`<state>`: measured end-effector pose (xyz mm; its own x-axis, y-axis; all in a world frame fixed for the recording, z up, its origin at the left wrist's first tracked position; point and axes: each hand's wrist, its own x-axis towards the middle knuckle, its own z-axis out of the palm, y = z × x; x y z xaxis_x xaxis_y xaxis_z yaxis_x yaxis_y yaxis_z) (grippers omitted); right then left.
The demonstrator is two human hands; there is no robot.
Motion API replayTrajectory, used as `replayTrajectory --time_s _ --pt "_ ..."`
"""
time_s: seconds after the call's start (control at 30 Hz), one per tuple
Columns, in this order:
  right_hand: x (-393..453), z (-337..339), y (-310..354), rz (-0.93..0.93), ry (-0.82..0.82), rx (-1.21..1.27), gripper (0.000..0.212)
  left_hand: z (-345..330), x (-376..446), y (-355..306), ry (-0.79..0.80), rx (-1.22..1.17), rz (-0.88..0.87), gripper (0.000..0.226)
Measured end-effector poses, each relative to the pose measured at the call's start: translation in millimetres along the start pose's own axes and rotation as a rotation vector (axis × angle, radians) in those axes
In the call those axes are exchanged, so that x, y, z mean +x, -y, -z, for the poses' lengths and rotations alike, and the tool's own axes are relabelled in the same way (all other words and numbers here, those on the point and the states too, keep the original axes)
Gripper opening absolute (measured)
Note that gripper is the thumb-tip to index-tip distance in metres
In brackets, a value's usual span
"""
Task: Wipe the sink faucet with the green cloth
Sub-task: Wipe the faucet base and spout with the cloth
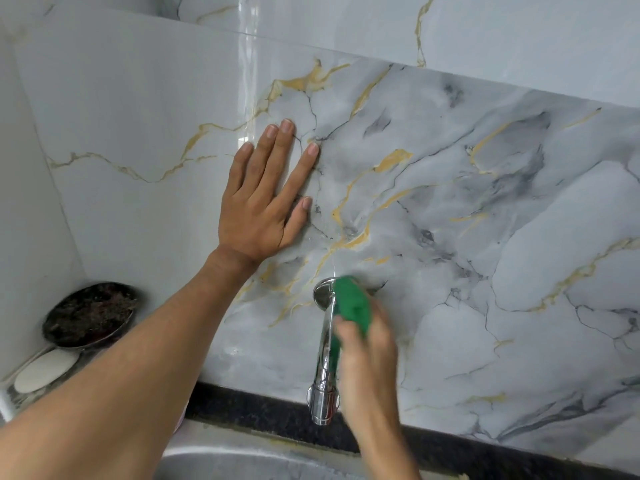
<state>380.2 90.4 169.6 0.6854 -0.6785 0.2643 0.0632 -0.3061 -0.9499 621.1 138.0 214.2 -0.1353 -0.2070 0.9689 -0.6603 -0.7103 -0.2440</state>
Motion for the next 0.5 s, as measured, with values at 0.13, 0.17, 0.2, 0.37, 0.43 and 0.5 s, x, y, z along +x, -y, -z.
replayTrajectory --time_s 0.13,0.17,0.2,0.37,0.43,0.5 --pt "4.3 -5.4 6.9 0.272 0.273 -0.901 0.090 -0.5 -0.3 1.4 -0.002 0.001 0.001 0.063" --pt "8.6 -4.8 10.8 0.284 0.228 -0.948 0.089 -0.6 -0.5 1.9 -0.004 0.006 -0.001 0.063" --pt "13.9 -5.6 11.6 0.309 0.168 -1.005 0.082 -0.7 -0.7 2.0 -0.004 0.007 -0.004 0.063" --pt "13.3 -16.1 -0.3 0.294 0.180 -1.135 0.069 -1.2 -1.9 0.4 -0.001 0.010 -0.007 0.062" --pt "5.2 -19.0 -5.7 0.280 0.187 -1.108 0.076 -1.5 -1.8 -0.6 -0.002 0.009 -0.003 0.063" --pt "1.6 -20.7 -7.7 0.275 0.183 -1.075 0.079 -1.2 -1.5 -1.2 -0.002 0.012 0.000 0.063"
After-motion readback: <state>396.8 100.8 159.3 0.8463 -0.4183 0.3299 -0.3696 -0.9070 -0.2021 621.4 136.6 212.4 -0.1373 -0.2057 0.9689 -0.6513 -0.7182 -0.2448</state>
